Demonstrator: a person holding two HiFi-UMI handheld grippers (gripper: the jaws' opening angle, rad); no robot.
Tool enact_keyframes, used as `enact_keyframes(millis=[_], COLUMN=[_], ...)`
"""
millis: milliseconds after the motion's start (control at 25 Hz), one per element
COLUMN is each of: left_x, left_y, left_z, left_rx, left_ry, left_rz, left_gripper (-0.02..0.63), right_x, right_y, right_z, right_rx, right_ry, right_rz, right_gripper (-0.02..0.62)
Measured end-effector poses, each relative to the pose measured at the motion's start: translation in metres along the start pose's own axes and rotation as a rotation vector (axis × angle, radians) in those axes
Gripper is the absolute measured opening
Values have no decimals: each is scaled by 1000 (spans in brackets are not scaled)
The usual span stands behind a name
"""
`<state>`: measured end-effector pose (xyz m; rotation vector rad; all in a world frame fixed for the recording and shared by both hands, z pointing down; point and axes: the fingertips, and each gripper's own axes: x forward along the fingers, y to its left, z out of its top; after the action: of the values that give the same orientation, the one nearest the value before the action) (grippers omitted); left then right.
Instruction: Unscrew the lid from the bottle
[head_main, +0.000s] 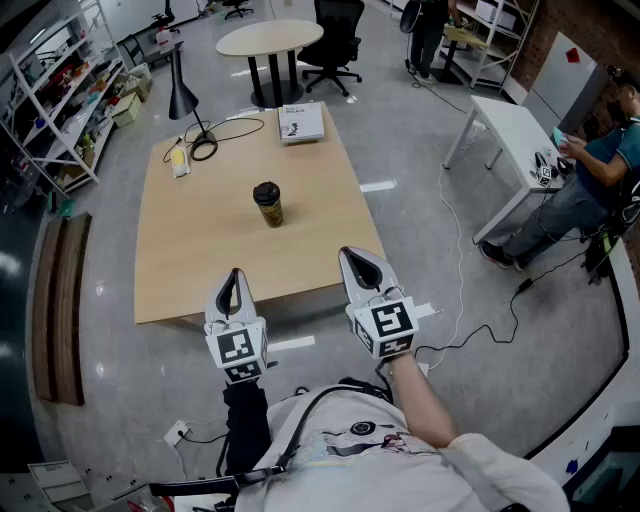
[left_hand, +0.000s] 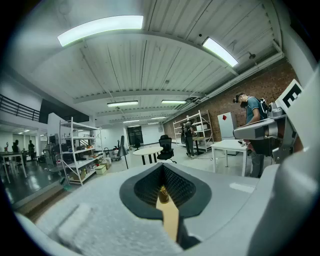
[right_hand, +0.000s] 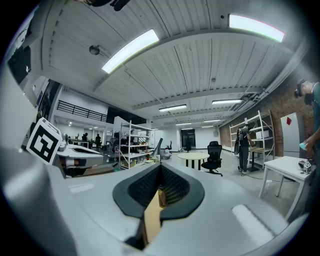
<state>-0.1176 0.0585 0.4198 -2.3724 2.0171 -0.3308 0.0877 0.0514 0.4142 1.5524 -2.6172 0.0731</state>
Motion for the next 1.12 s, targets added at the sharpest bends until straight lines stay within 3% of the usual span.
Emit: enact_keyframes(millis=[320,720,920,1120], left_x=[4,0,3,12], left_y=[5,-8,-37,-57], left_z=[-5,2,14,13], left_rx=[-8,4,8,-22], left_ry=[11,-36,-87,-80], left_rz=[-10,-31,-87,-126], left_gripper=[2,3,178,316], right_x=[2,-4,-9,-9], right_y=[2,-6,-16,-18], right_z=[2,5,3,-1], right_rx=[-5,25,30,33], right_ry=[-8,-48,-50,-38], right_rz=[-10,-2,46,154], right_gripper=[3,6,11,168])
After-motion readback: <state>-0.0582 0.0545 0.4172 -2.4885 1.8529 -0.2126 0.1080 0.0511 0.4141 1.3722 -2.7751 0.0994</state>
